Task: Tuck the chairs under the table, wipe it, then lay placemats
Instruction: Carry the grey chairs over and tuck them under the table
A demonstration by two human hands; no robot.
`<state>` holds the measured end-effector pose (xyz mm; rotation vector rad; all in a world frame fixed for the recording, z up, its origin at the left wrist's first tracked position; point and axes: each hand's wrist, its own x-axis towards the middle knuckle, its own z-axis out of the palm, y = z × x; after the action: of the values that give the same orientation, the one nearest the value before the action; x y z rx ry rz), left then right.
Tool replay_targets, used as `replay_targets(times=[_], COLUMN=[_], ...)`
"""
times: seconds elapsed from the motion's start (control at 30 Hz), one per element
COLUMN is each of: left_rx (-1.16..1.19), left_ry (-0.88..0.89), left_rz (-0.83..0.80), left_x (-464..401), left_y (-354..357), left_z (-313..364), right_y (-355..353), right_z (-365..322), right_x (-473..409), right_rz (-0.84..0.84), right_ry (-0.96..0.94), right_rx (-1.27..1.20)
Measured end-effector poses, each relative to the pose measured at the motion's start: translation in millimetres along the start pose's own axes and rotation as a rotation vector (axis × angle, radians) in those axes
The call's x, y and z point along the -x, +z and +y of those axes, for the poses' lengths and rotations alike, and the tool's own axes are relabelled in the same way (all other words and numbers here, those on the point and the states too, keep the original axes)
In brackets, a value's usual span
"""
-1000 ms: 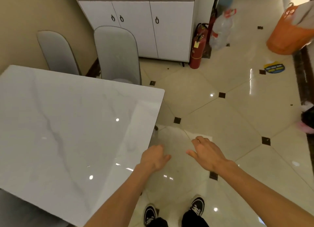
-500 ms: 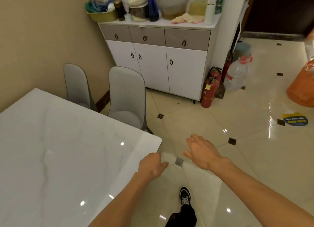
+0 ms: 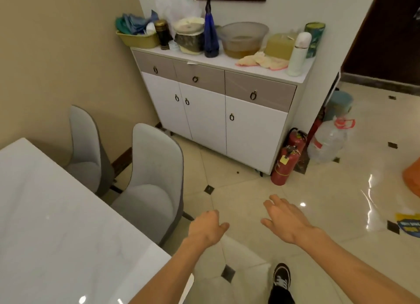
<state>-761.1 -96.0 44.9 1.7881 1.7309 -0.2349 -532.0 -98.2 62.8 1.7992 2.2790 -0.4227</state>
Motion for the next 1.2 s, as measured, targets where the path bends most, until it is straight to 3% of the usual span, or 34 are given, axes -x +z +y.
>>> replay_targets(times=[0.17,0.47,0.67,1.0,1.2], left_rx=[0.065,0.291,0.419,0.676,0.837], left_ry=[-0.199,-0.47,-0.635,-0.749,-0.895], left_rz=[0.105,0.245,0.334,0.374,0.374], left_x=[-77.8,-141.6,-208.6,-307.0,-333.1], left_y=[-50.3,-126.3,-163.6,-221.8,-215.6], left_z=[2.1,-7.2,-43.7,-103.9,-126.0], right_y=[-43.4,-119.4,-127.7,-168.4,-163.1], right_z=[14.1,-7.3,-54.6,-138.4,-211.6], right_x=[-126.2,-290.9,-398.3,-540.9,-588.3], right_rz=[0.048,-0.03,-0.05,-0.073,-0.043], right_ry=[-0.205,-0.562,-0.759,-0.907,-1.212], right_rx=[0.029,0.154,0.239,0.356,0.378])
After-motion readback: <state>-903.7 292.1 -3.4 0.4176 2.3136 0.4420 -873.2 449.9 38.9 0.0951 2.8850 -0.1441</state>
